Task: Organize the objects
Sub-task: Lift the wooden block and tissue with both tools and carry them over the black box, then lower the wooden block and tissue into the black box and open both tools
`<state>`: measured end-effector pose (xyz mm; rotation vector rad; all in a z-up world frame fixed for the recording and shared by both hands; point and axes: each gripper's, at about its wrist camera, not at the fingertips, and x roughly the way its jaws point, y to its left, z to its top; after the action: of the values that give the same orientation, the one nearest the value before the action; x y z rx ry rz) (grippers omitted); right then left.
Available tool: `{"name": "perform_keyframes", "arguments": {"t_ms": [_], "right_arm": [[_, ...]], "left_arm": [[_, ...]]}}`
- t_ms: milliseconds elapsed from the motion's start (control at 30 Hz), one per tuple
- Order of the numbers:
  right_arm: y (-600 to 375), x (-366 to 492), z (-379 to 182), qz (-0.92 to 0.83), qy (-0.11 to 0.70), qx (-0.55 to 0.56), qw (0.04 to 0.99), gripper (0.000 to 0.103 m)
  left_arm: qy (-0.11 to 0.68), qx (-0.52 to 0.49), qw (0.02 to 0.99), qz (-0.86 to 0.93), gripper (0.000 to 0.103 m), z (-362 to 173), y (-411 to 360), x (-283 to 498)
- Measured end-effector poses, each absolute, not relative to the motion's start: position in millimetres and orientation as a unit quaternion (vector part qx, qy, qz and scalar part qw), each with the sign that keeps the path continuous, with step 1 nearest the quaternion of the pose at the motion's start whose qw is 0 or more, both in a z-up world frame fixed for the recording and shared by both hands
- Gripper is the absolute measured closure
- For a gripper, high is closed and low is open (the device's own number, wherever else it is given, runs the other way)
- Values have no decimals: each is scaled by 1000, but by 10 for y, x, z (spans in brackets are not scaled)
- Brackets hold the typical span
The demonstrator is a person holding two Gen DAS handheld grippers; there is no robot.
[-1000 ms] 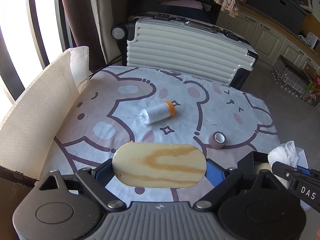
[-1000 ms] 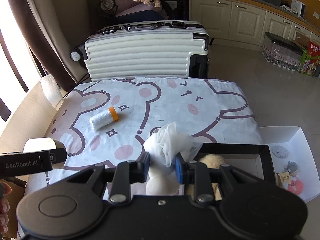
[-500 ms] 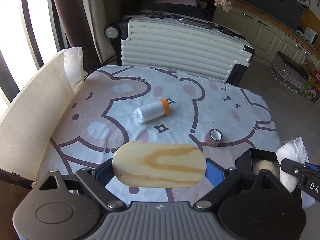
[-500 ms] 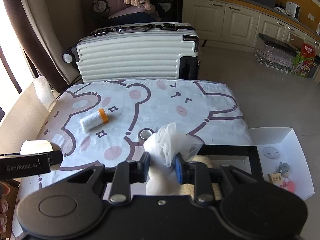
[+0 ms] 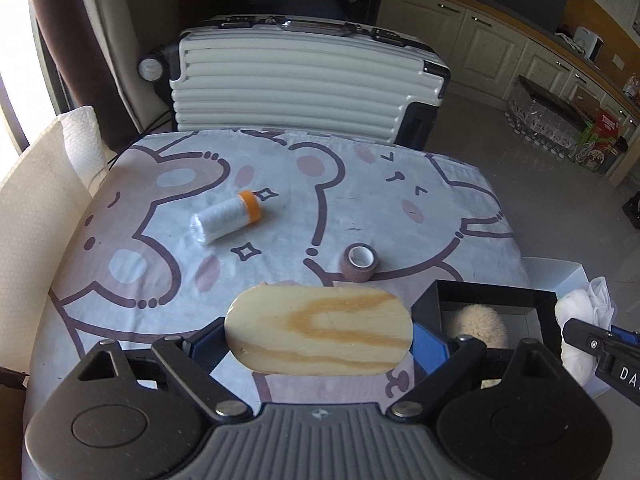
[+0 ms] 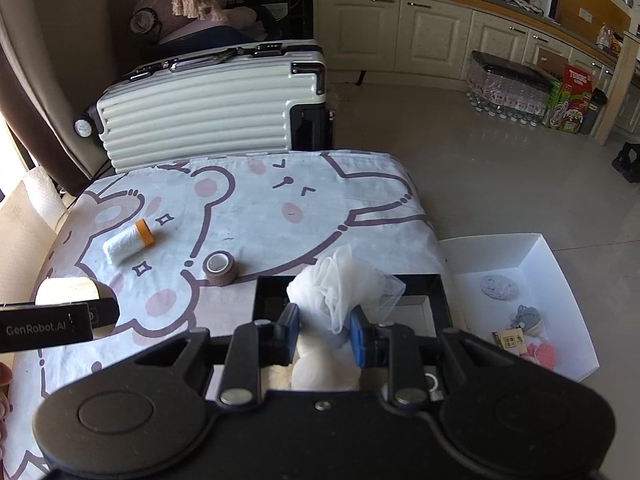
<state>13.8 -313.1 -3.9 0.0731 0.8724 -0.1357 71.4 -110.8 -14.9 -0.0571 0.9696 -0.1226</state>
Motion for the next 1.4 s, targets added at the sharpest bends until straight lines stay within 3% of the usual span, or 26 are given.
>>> {"name": "perform_keyframes", "arguments": {"t_ms": [667, 1400], "right_arm": [[-3823, -31, -177, -96, 428, 70, 896, 76], [-3776, 194, -917, -8, 540, 93, 836, 75]], "left_arm": [[464, -24, 877, -120, 10, -187, -1853, 707], [465, -73, 867, -162, 10, -231, -2160, 877]]}}
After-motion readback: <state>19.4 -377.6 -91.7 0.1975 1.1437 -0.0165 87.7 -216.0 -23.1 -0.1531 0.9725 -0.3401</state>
